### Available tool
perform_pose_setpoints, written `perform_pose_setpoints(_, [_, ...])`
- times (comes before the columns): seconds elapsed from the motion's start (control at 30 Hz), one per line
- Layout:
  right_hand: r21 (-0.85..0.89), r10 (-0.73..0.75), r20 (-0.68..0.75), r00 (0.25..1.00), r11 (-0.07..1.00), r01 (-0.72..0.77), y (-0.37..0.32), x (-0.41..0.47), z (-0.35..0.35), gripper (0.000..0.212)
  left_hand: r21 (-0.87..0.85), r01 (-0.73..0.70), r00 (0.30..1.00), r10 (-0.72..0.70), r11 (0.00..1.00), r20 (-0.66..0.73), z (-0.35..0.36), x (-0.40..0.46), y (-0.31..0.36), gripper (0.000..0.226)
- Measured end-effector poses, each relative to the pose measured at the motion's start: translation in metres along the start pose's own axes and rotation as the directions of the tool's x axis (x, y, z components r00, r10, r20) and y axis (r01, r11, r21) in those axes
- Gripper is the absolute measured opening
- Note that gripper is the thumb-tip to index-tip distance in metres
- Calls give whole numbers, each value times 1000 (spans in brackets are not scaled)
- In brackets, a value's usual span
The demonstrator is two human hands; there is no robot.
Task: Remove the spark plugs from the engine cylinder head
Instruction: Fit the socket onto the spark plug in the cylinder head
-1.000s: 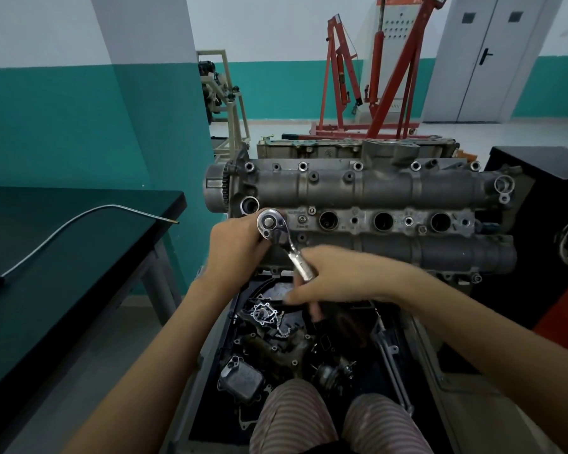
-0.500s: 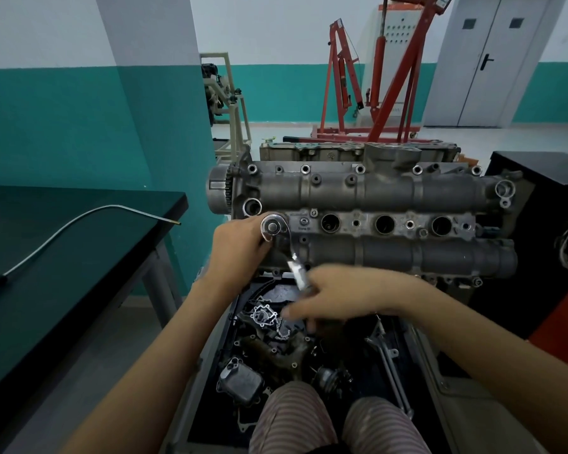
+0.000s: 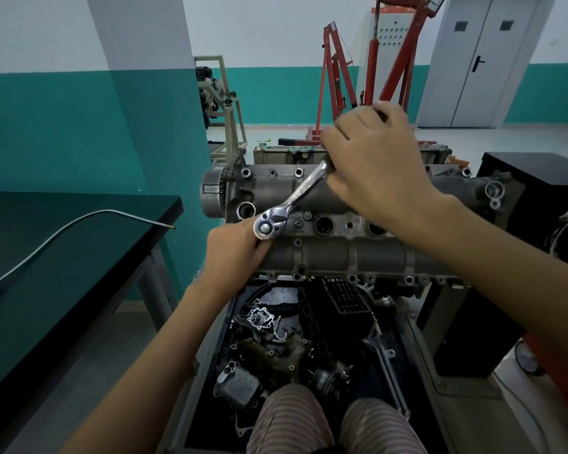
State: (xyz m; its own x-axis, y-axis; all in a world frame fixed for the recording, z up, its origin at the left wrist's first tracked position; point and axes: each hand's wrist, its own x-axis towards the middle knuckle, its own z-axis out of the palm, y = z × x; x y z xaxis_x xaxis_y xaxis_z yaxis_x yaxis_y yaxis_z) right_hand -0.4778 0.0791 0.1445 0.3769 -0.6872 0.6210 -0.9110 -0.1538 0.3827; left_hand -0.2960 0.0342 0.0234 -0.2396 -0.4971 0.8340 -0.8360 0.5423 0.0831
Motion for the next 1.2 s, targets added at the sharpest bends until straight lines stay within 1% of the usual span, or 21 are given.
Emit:
perform_pose_setpoints(0.07, [-41,11,37,999,999,-9,-5,-1,5,29,-20,4,1000,-4,1000,7,0,0,-2,7])
perform_pose_setpoints(0.17, [-99,114,232,966,991,-93,-13,-16,13,21,-38,-1,1000,2,999,23,0,0,-2,11])
perform_pose_setpoints(0.2, [-57,133,324,937,991,-121,-18,-24,17,28,-37,-8,1000,9,999,28,0,1,-2,14])
perform_pose_setpoints(0.27, [248,41,565,824,944,-217,-33,-42,27,39,-35,0,999,2,999,48,-1,1,-1,12])
perform_pose_setpoints(0.3, [462,-91,700,708,814,-353,-44,-51,32,38,-31,13,998,-11,999,66,-2,1,0,12])
perform_pose_setpoints(0.37, [651,-471,746,471,366,-665,-73,-68,38,23,-31,29,996,-26,999,83,-2,0,1,27])
perform_pose_setpoints(0.4, [622,-570,711,412,237,-746,-85,-75,39,15,-34,34,996,-31,999,79,-2,0,1,34])
perform_pose_setpoints(0.43, [612,-579,708,404,218,-761,-92,-77,41,10,-33,56,993,-52,998,103,-2,0,1,37])
perform_pose_setpoints(0.53, [657,-501,753,427,541,-525,-70,-63,33,18,0,156,965,-153,988,213,0,0,-2,22])
perform_pose_setpoints(0.6, [493,-381,839,390,834,-246,-39,-47,15,25,-51,147,979,-138,988,151,0,-1,-1,16])
perform_pose_setpoints(0.63, [328,-242,859,451,937,-123,-24,-38,4,27,-75,133,986,-124,988,108,0,-1,2,16])
perform_pose_setpoints(0.67, [147,-98,815,571,988,-40,-12,-29,-6,27,-83,109,992,-103,991,77,-1,0,3,15])
perform_pose_setpoints(0.73, [-38,43,519,854,999,-28,4,-12,-21,20,-59,59,998,-57,996,38,0,1,6,14])
perform_pose_setpoints(0.8, [-57,44,225,973,998,-32,8,1,-23,19,-16,38,999,-38,999,-11,2,1,4,11])
perform_pose_setpoints(0.9, [-61,34,170,985,998,-24,-9,-1,-5,25,-25,55,998,-56,998,-12,3,-1,0,10])
perform_pose_setpoints(0.97, [-41,40,266,963,999,-30,-24,-16,8,13,-46,65,998,-64,997,15,3,0,0,10])
perform_pose_setpoints(1.03, [168,37,446,894,978,-124,-38,-32,23,17,-45,80,996,-78,996,49,2,0,1,13])
perform_pose_setpoints(1.07, [378,-14,576,817,891,-251,-47,-42,30,20,-33,95,993,-93,995,74,3,0,0,15])
perform_pose_setpoints(1.13, [686,-313,723,616,434,-584,-70,-61,40,20,-7,136,982,-133,991,133,5,-1,-1,16])
perform_pose_setpoints(1.17, [694,-442,698,563,224,-684,-84,-69,41,16,3,155,976,-154,988,151,6,-1,-2,17])
perform_pose_setpoints(1.2, [681,-483,676,556,123,-722,-92,-73,40,13,13,168,973,-168,986,158,7,-1,-3,20])
